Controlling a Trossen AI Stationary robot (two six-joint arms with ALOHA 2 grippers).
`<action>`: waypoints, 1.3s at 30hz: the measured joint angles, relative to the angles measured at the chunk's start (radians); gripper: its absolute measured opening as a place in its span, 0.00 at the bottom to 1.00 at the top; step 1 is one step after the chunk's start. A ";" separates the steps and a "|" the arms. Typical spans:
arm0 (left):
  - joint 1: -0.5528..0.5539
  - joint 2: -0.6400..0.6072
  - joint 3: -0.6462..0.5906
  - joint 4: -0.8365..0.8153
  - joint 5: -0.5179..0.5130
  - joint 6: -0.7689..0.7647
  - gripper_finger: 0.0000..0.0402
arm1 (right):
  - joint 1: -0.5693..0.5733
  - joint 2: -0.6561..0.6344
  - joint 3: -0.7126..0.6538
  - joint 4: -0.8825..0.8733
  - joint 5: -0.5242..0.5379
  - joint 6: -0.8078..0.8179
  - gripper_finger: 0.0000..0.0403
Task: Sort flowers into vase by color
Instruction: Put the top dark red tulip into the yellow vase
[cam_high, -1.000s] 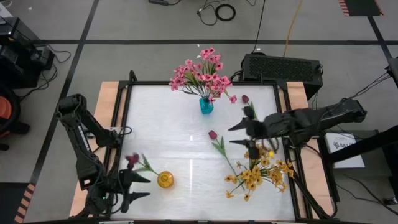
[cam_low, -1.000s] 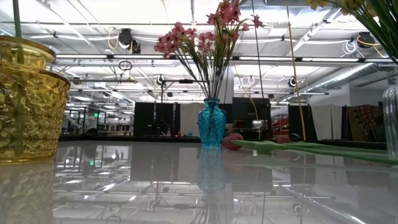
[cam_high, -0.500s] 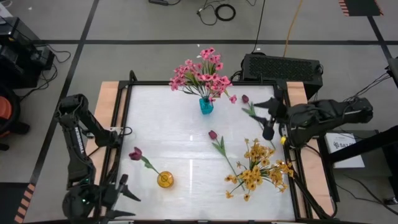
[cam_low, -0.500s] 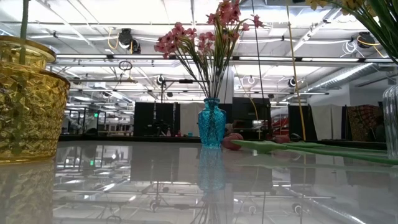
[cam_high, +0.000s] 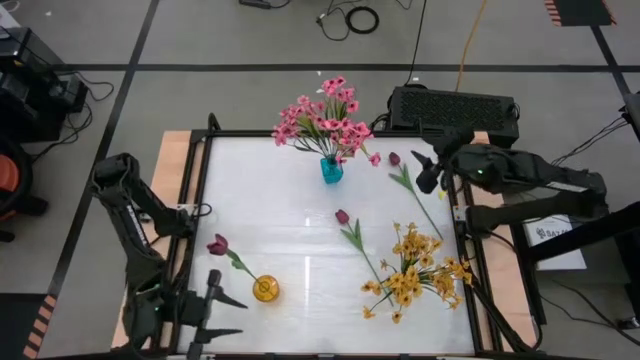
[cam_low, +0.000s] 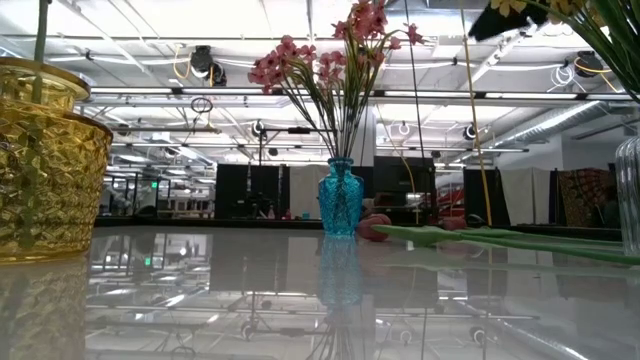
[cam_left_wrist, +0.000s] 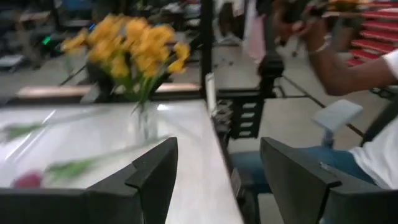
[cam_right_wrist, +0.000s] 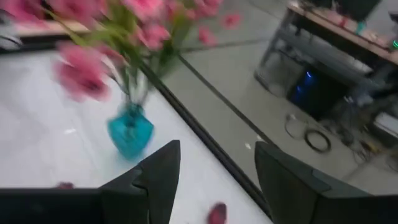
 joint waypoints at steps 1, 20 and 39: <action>0.016 0.007 0.000 0.051 0.030 0.059 0.58 | -0.032 0.000 -0.014 0.001 -0.021 0.000 0.49; 0.254 0.030 0.109 0.369 0.147 0.468 0.58 | -0.420 0.001 -0.439 0.185 -0.230 0.146 0.49; 0.351 0.002 0.246 0.328 0.062 0.686 0.58 | -0.531 0.198 -0.574 0.265 -0.334 0.164 0.49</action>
